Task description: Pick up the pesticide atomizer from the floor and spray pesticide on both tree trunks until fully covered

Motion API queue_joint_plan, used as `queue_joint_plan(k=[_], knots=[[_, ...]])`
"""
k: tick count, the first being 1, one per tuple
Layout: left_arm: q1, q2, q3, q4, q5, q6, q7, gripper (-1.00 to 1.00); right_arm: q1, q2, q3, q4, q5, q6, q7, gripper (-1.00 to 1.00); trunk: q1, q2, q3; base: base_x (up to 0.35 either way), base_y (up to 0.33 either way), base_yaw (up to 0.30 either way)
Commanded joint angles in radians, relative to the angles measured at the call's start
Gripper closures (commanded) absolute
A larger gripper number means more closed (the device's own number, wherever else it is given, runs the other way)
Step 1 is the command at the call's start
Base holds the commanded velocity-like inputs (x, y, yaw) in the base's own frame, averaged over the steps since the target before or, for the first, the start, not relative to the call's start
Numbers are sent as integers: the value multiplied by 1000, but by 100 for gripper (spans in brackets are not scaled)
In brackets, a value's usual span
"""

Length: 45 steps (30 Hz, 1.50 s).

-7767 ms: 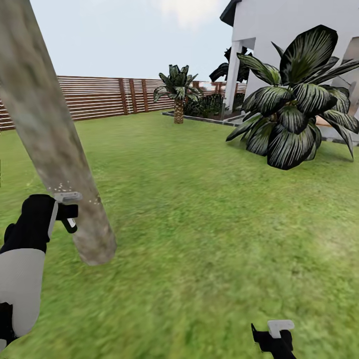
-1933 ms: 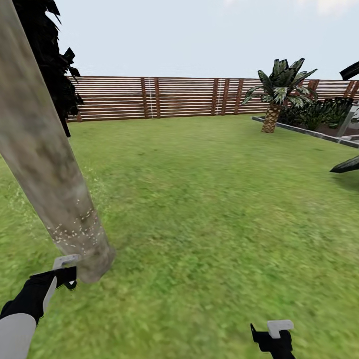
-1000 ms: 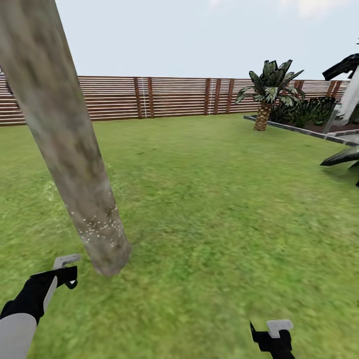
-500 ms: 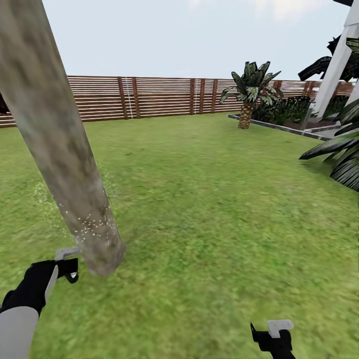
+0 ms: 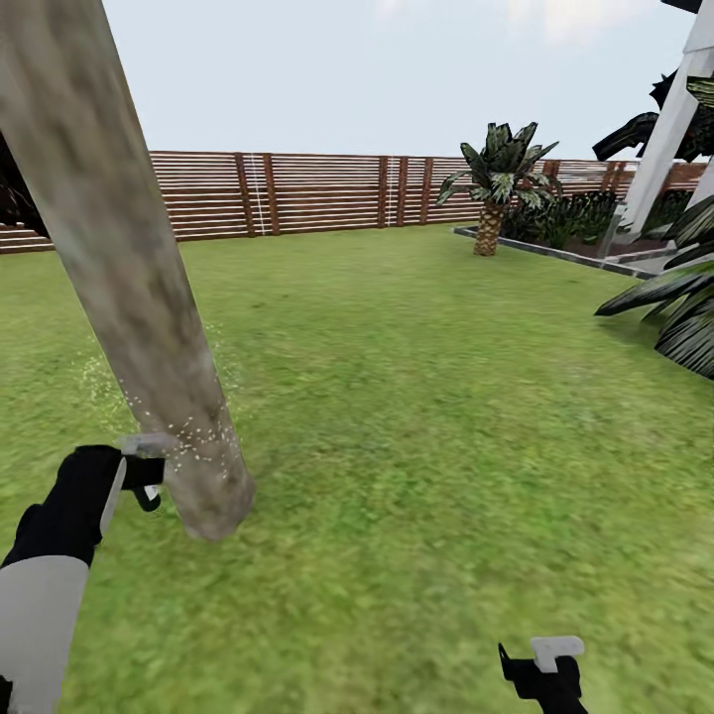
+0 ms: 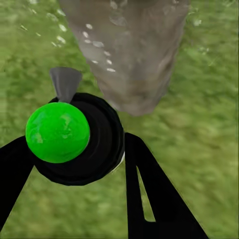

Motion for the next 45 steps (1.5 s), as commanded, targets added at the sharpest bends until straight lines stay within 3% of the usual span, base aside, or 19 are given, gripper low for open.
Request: queue_joint_plan(k=[1,3,5,9,14,17,20,28,45], knots=[[-1,19,1,0,3,2,-1,100,0,0,0,0,0,0,0,-100,0,0,0,0,0,0],[0,48,1,0,6,3,-4,100,0,0,0,0,0,0,0,-100,0,0,0,0,0,0],[-1,58,1,0,6,5,-5,100,0,0,0,0,0,0,0,-100,0,0,0,0,0,0],[-1,49,-7,0,7,5,-5,100,0,0,0,0,0,0,0,-100,0,0,0,0,-82,0],[-13,56,-8,-2,6,7,-5,100,0,1,0,0,1,0,0,-100,0,0,0,11,-258,0],[-51,57,-8,-8,5,67,-5,100,0,2,0,0,1,0,0,-100,0,0,0,163,-229,137],[-55,55,-8,-30,5,78,-5,100,0,3,0,0,1,0,0,-100,0,0,0,84,-251,261],[-51,51,-9,-37,5,80,-5,100,0,3,0,0,0,0,0,-100,0,0,0,-50,-272,240],[-47,47,-8,-36,3,78,-2,100,-1,0,0,-2,0,0,0,-100,0,0,0,44,-275,4]])
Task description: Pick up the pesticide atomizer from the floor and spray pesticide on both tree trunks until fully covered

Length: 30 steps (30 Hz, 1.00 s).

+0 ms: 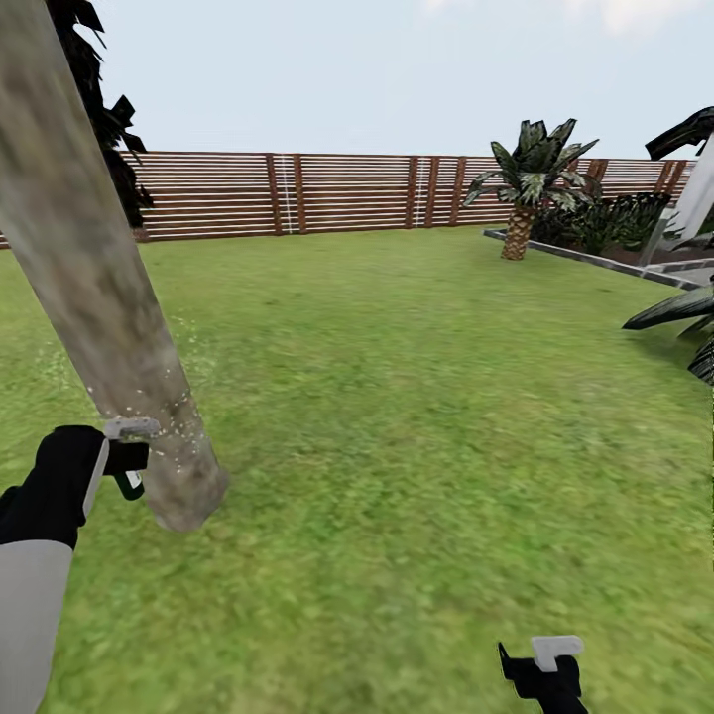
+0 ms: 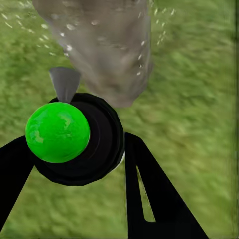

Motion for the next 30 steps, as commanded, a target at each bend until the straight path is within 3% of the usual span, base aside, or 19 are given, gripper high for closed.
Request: queue_joint_plan(k=[1,9,16,21,24,27,28,30], knots=[[1,0,0,0,0,-1,0,100,0,0,0,0,0,0,0,-100,0,0,0,82,-275,0],[1,-1,1,0,0,-1,3,100,1,1,0,0,0,0,0,-100,0,0,0,99,-275,6],[8,9,11,11,-7,-13,11,100,0,3,0,0,0,0,0,-100,0,0,0,34,-272,244],[85,8,11,16,-3,-27,11,100,0,3,0,0,0,0,0,-100,0,0,0,-231,-208,273],[160,3,11,19,3,-100,1,100,0,3,-1,0,0,0,-1,-100,0,0,0,-273,-176,95],[244,-12,1,60,4,-240,-9,100,0,5,7,-1,3,3,4,-100,0,0,0,-301,-120,13],[256,-18,-9,88,2,-283,-18,100,0,6,22,-2,6,4,6,-100,0,0,0,-313,-66,4],[274,-25,-108,203,-6,-453,-115,100,0,8,136,-36,56,6,9,-100,0,0,0,-325,-25,1]])
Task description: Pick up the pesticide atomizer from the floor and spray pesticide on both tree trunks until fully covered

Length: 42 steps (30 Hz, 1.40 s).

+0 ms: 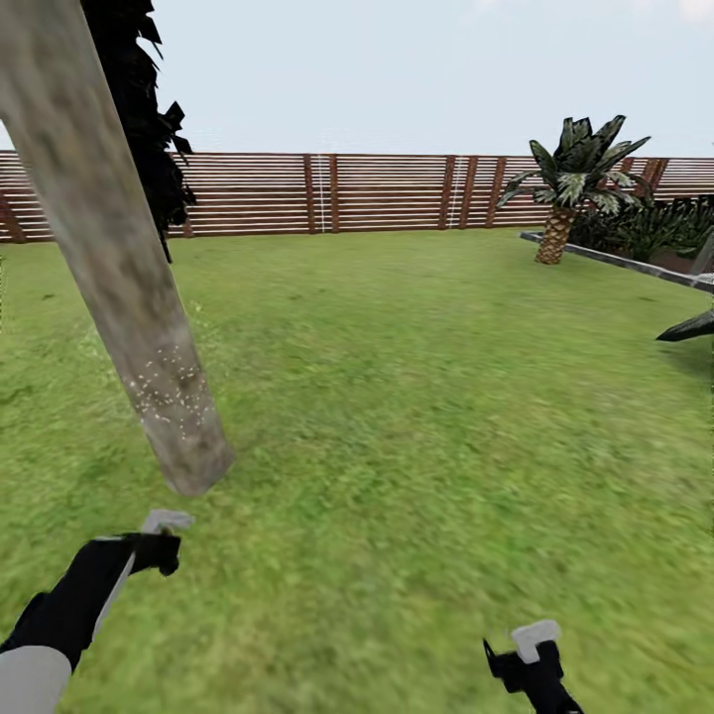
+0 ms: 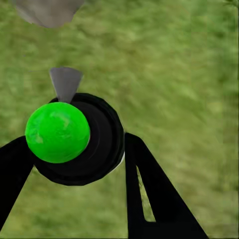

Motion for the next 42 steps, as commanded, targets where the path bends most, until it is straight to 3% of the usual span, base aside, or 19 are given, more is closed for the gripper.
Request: queue_joint_plan(k=[1,2,4,5,7,9,12,14,15,16,18,21,25,29,32,40,42], knots=[[4,1,-72,56,-21,-90,-70,100,1,0,61,-29,30,3,8,-100,0,0,0,-331,-9,0],[6,4,-152,94,-29,-164,-139,100,0,1,114,-56,52,5,52,-100,0,0,0,-333,-5,0],[8,11,-249,128,-37,-268,-246,100,-14,0,161,-112,71,21,228,-100,0,0,0,-305,-2,0],[8,14,-277,135,-53,-323,-303,100,-29,-2,169,-143,75,43,342,-100,0,0,0,-162,-1,0],[7,15,-317,139,-130,-411,-446,100,-58,-4,176,-213,78,103,548,-100,0,0,0,-63,0,0],[2,5,-333,140,-215,-443,-596,100,-70,-5,178,-296,80,141,687,-100,0,0,0,-14,0,0],[1,0,-337,140,-230,-449,-623,100,-72,-3,182,-312,91,146,710,-100,0,0,0,-2,0,0],[2,-13,-339,140,-240,-449,-627,100,-72,0,204,-315,102,147,714,-100,0,0,0,0,0,0],[3,-25,-346,141,-258,-448,-628,100,-72,1,237,-316,106,147,717,100,0,0,0,0,0,0],[3,-37,-359,141,-287,-446,-628,100,-72,2,274,-317,108,146,719,100,0,0,0,0,0,0],[4,-55,-369,141,-313,-443,-627,100,-73,6,296,-319,109,146,721,100,0,0,0,0,0,0],[5,-100,-376,142,-329,-442,-627,100,-74,47,315,-343,113,147,786,100,0,0,0,0,0,0],[5,-178,-429,143,-395,-442,-628,100,-75,95,409,-354,120,146,859,100,0,0,0,0,0,0],[4,-248,-474,164,-437,-441,-629,100,-86,113,497,-386,119,147,866,100,0,0,0,0,0,0],[3,-267,-481,171,-456,-441,-629,100,-87,129,538,-400,118,147,867,100,0,0,0,0,0,0],[4,-278,-485,171,-462,-445,-665,100,-88,141,545,-402,119,147,866,100,0,0,0,0,0,0],[5,-280,-513,172,-462,-445,-669,100,-88,141,544,-402,119,147,866,100,0,0,0,0,0,0]])
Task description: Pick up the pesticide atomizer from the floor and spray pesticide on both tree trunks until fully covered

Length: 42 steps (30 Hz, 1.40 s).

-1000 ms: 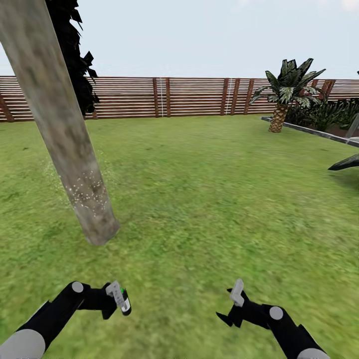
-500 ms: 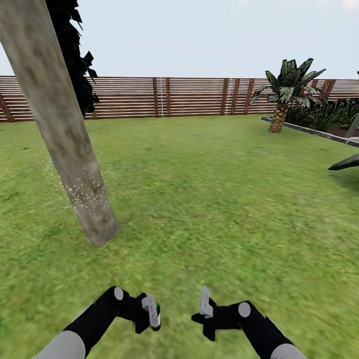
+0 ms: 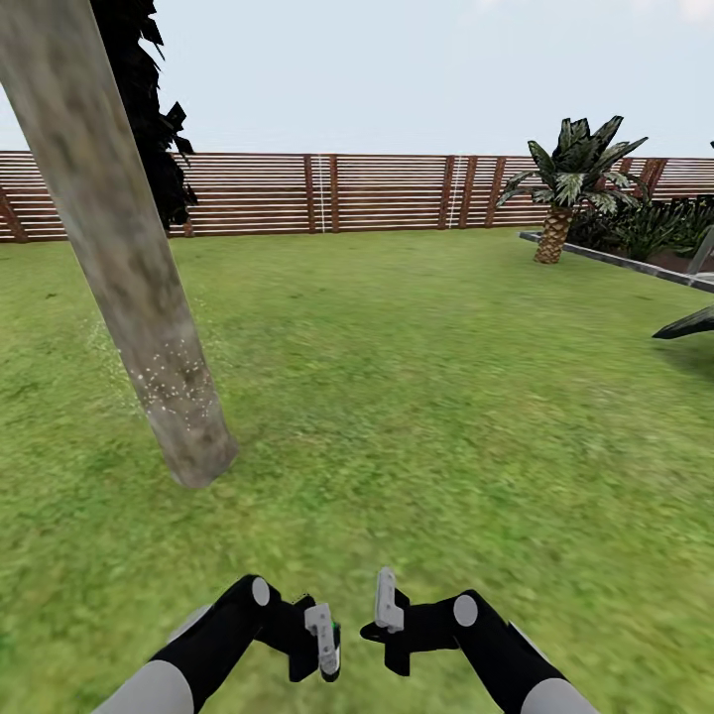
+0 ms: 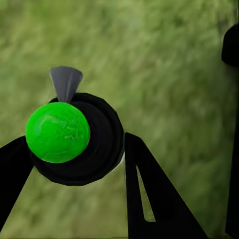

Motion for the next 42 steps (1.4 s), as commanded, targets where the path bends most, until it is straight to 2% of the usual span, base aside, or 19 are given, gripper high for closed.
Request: queue_joint_plan(k=[1,3,6,12,16,26,30,36,42], knots=[[0,1,-34,1,1,0,-1,100,0,0,0,0,0,0,0,100,0,0,0,0,0,0],[0,1,-75,9,2,2,0,100,0,0,0,0,0,0,-1,100,0,0,0,0,0,0],[0,0,-85,20,2,2,3,100,0,0,-1,-1,0,0,-1,100,0,0,0,0,0,0],[-1,-5,-84,21,10,0,8,100,-1,0,-1,-1,0,0,-1,100,0,0,0,0,0,0],[-1,-23,-79,21,8,-1,10,100,0,0,-1,-1,1,0,-1,100,0,0,0,0,0,0],[-1,-36,-77,21,10,-1,14,100,-1,0,-2,-2,1,0,-1,100,0,0,0,0,0,0],[-1,-42,-76,21,13,-5,45,100,-1,0,-2,-2,1,0,-1,100,0,0,0,0,0,0],[0,-43,-76,21,16,-9,51,100,-1,0,-2,-2,2,0,-1,100,0,0,0,0,0,0],[0,-62,-77,22,17,-9,51,100,-1,0,-2,-2,2,0,-1,100,0,0,0,0,0,0]])
